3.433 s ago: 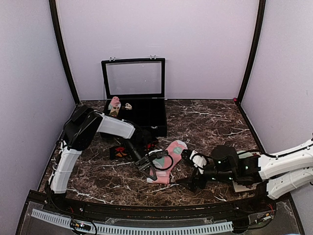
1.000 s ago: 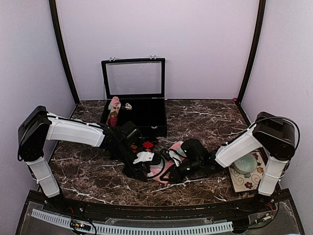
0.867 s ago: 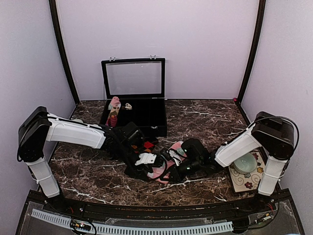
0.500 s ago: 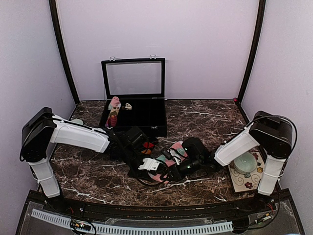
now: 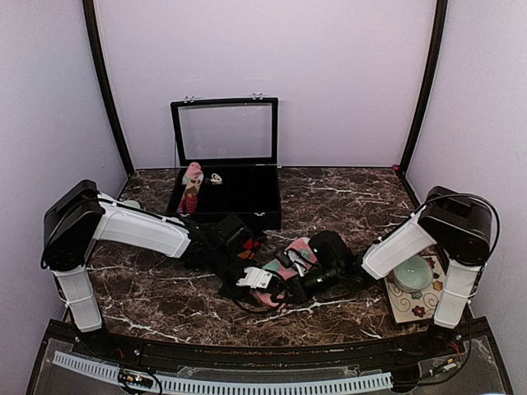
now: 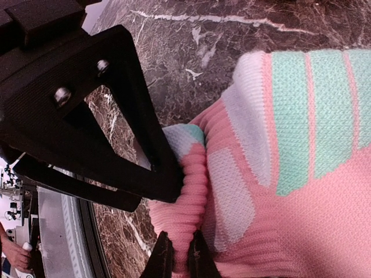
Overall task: Roll the socks
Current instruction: Roll the sock at the center of the board.
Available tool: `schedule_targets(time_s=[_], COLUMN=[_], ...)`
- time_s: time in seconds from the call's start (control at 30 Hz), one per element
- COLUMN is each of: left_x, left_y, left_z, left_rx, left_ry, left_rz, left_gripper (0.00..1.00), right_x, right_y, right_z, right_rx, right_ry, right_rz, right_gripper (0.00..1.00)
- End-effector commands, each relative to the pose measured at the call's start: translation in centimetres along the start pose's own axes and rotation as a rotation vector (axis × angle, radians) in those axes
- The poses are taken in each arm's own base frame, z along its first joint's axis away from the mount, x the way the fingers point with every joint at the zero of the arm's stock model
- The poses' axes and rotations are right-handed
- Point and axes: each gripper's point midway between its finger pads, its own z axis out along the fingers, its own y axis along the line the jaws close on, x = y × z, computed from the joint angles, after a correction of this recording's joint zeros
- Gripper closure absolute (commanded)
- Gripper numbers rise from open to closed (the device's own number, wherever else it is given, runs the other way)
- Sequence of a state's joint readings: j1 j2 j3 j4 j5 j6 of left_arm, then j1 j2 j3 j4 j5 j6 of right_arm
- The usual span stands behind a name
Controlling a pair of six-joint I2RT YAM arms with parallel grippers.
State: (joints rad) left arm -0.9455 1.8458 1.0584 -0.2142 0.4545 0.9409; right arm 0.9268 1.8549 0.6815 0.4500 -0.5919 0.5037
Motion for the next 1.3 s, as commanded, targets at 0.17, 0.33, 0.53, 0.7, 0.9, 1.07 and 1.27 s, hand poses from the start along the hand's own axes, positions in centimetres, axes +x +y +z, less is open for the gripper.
schedule_targets(time_s=[0.17, 0.33, 0.53, 0.7, 0.9, 1.07, 1.27], left_x=[4.0, 5.1, 6.0, 5.9, 5.8, 4.6, 3.0], left_y=[-0.2, -1.0, -2.6, -3.3, -3.6, -3.7, -3.6], left_z=[1.5, 2.3, 2.3, 2.0, 1.8, 1.8, 1.9], left_rx=[-0.007, 0.041, 0.165, 0.267, 0.339, 0.407, 0.477], left_ry=[0.163, 0.204, 0.223, 0.194, 0.177, 0.152, 0.105], left_rz=[-0.046, -0.087, -0.197, -0.311, -0.39, -0.439, -0.52], left_gripper=[0.61, 0.76, 0.79, 0.81, 0.81, 0.8, 0.79], right_x=[8.8, 8.3, 6.7, 6.0, 5.4, 2.2, -2.4], right_y=[-4.9, -4.7, -4.1, -3.9, -4.2, -2.3, -0.2], right_z=[-0.6, -0.9, -2.0, -3.0, -5.3, -8.6, -14.2], right_rx=[0.168, 0.172, 0.18, 0.203, 0.28, 0.319, 0.448], right_ry=[0.256, 0.238, 0.146, 0.078, -0.009, -0.188, -0.44], right_rz=[0.195, 0.181, 0.135, 0.108, 0.073, -0.044, -0.234], right_gripper=[0.97, 0.93, 0.7, 0.61, 0.58, 0.57, 0.01])
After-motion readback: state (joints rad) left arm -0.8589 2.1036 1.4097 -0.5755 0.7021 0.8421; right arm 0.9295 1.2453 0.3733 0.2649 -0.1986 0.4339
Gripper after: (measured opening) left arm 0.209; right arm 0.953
